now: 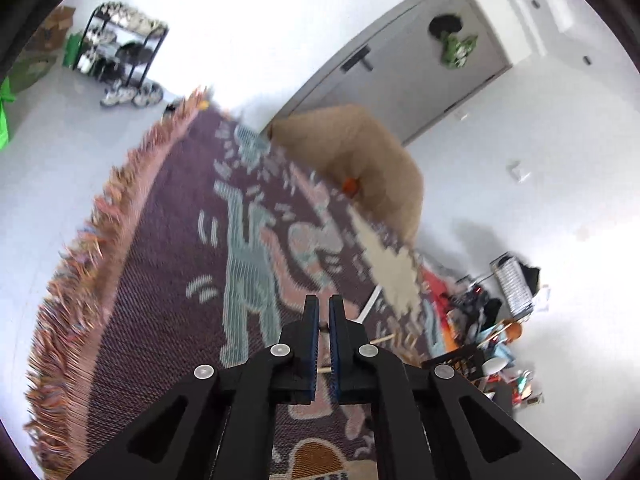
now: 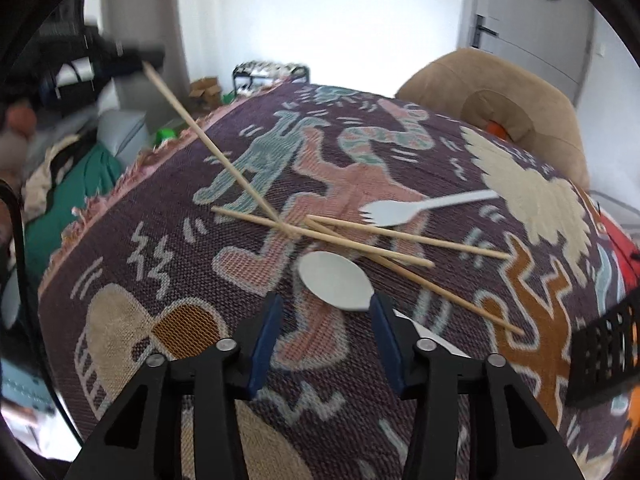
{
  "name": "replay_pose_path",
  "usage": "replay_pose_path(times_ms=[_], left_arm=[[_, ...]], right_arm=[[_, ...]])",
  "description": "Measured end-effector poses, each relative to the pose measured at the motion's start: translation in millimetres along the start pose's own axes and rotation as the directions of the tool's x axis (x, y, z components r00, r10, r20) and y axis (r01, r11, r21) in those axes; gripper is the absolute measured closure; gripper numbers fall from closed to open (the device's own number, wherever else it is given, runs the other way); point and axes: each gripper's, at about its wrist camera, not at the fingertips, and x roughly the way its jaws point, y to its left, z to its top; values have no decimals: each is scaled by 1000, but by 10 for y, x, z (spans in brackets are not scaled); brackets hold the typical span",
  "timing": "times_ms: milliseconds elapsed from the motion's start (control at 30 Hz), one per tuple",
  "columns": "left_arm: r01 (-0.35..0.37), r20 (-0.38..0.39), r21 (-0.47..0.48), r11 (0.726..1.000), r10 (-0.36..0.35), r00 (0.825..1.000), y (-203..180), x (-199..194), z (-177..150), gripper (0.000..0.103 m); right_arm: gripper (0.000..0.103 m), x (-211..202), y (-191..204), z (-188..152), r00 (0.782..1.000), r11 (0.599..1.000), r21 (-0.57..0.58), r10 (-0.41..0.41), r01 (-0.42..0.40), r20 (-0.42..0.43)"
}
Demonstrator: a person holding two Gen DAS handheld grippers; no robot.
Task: Organize utensils
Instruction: 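Lower the right gripper onto the white spoon and close on it, then lift the white spoon with the right gripper and drop it into the black holder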
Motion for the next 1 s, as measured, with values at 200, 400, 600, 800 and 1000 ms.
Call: replay_pose_path(times_ms=[200, 400, 600, 800, 1000], left_arm=[[10, 97, 45, 999, -14, 995, -113, -410, 153, 99], [-18, 143, 78, 997, 7, 990, -156, -651, 186, 99], [-24, 151, 96, 995, 9, 989, -207, -712, 183, 99], [-10, 137, 127, 992, -8, 991, -369, -670, 142, 99], [4, 108, 180, 984, -24, 994, -623, -550, 72, 99]], right_arm=[[64, 266, 143, 149, 997, 995, -101, -27, 19, -75], [93, 389, 205, 258, 989, 982, -184, -58, 33, -133], [99, 114, 106, 326, 996, 984, -170, -57, 44, -69], [100, -521, -296, 296, 991, 1000, 25, 7, -10, 136], [100, -972, -798, -72, 931, 968, 211, 49, -132, 361]])
